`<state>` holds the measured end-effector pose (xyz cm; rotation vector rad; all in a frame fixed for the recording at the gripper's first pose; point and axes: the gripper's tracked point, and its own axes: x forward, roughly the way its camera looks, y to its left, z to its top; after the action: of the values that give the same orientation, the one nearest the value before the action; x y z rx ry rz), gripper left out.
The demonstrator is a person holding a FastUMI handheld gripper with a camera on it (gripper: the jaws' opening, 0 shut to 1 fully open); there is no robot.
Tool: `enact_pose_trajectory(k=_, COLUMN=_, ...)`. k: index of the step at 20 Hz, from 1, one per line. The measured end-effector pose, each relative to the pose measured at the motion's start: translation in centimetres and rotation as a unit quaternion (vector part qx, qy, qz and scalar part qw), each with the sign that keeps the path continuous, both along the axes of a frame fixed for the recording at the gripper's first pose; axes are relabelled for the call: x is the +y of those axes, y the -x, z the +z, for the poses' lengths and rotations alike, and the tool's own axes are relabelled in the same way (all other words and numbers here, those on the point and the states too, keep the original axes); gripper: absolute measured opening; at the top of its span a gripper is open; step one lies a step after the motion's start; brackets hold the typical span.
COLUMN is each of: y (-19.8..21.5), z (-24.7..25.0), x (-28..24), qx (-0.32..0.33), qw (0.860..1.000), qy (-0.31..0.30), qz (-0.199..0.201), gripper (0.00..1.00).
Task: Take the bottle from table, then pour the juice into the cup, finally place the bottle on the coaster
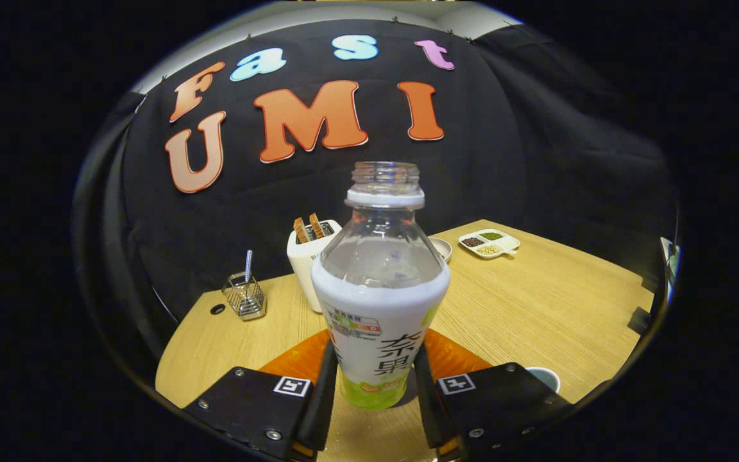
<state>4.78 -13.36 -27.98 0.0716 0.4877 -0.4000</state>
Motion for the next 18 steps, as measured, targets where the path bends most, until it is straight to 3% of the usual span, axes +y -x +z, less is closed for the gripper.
enact_pose_trajectory(k=6, y=-0.9, z=-2.9, x=-1.1, qx=0.033, qw=0.998, qy=0.051, qz=-0.002, gripper=0.6)
enact_pose_trajectory(k=18, y=-1.3, z=-5.8, x=-0.3, qx=0.06, qw=0.996, qy=0.062, qz=0.012, gripper=0.68)
